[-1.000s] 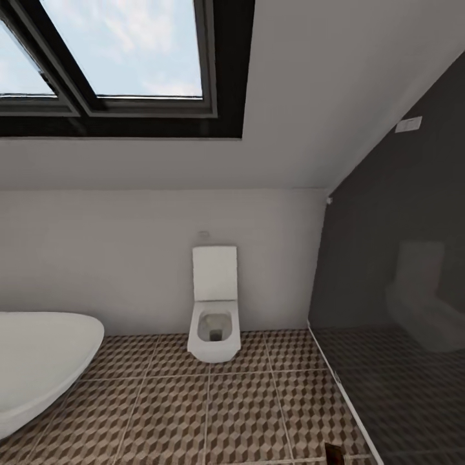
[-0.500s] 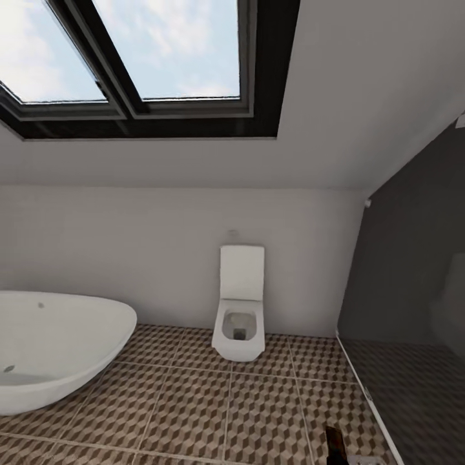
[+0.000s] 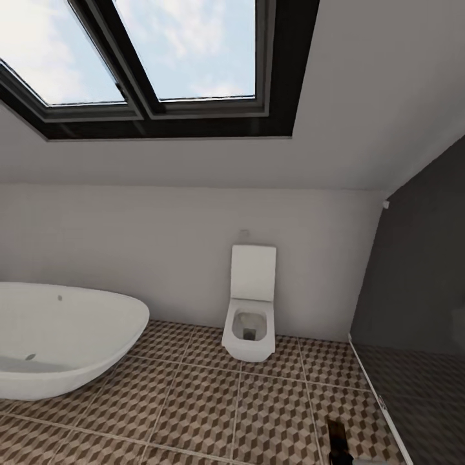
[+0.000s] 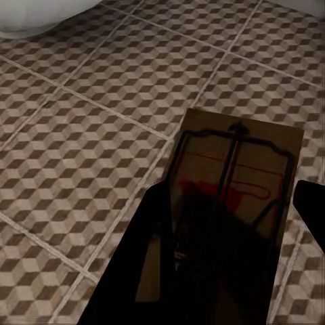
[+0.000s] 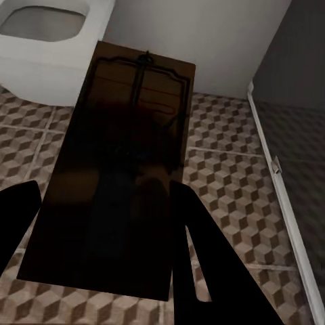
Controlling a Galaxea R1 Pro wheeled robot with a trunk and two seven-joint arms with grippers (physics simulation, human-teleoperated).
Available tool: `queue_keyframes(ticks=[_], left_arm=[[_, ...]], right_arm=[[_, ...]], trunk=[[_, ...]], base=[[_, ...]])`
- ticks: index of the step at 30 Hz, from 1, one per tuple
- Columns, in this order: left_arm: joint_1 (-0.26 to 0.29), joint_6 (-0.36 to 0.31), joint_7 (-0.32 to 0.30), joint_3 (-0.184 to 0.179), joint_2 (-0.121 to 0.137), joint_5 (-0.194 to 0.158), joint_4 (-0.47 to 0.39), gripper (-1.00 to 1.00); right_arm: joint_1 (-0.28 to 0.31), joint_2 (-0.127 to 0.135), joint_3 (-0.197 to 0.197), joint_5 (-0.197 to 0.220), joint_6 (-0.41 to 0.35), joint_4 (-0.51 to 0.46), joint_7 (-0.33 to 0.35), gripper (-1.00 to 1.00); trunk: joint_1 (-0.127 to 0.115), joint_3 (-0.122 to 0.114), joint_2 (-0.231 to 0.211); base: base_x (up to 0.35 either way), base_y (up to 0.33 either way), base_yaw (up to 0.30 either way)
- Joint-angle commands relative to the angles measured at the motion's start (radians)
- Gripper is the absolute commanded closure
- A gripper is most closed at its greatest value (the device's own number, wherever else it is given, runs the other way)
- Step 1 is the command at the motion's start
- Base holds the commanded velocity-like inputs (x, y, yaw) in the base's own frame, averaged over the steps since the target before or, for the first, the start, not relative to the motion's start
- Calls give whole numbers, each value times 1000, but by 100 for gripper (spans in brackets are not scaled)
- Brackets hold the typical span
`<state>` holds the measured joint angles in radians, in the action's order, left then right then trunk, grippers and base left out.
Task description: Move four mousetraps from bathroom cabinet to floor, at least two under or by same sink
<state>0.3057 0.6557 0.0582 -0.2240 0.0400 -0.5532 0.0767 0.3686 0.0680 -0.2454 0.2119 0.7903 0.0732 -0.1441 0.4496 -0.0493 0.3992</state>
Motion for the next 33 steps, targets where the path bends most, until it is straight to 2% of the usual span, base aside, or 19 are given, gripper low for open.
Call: queue_keyframes(ticks=[1,5,9,11,16,19,26,33], left_arm=[[1,5,8,-8,-5,1,3,100],[2,12,20,-11,-3,2,-6,100],[3,4,44,-15,0,6,-69,100],[7,-26,50,-16,6,6,-120,100],[11,-241,57,-17,47,7,-303,100],[12,-298,58,-8,62,6,-372,100],[12,-319,68,-2,71,6,-391,100],[12,-328,69,-11,69,8,-390,100]], right_arm=[[1,0,-9,6,3,3,-2,100],[1,0,-9,6,-13,3,1,100],[1,-1,-9,6,-60,3,0,100],[1,-1,-8,6,-71,3,-3,100],[1,0,-6,6,-76,2,-8,100],[1,1,-6,5,-76,2,-9,100],[1,0,-6,5,-78,2,-9,100],[1,0,-8,6,-83,2,-6,100]], trunk=[[0,0,1],[0,0,1],[0,0,1],[0,0,1],[0,0,1],[0,0,1],[0,0,1],[0,0,1]], base=[[0,0,1],[0,0,0],[0,0,0],[0,0,0],[0,0,0],[0,0,0],[0,0,0],[0,0,0]])
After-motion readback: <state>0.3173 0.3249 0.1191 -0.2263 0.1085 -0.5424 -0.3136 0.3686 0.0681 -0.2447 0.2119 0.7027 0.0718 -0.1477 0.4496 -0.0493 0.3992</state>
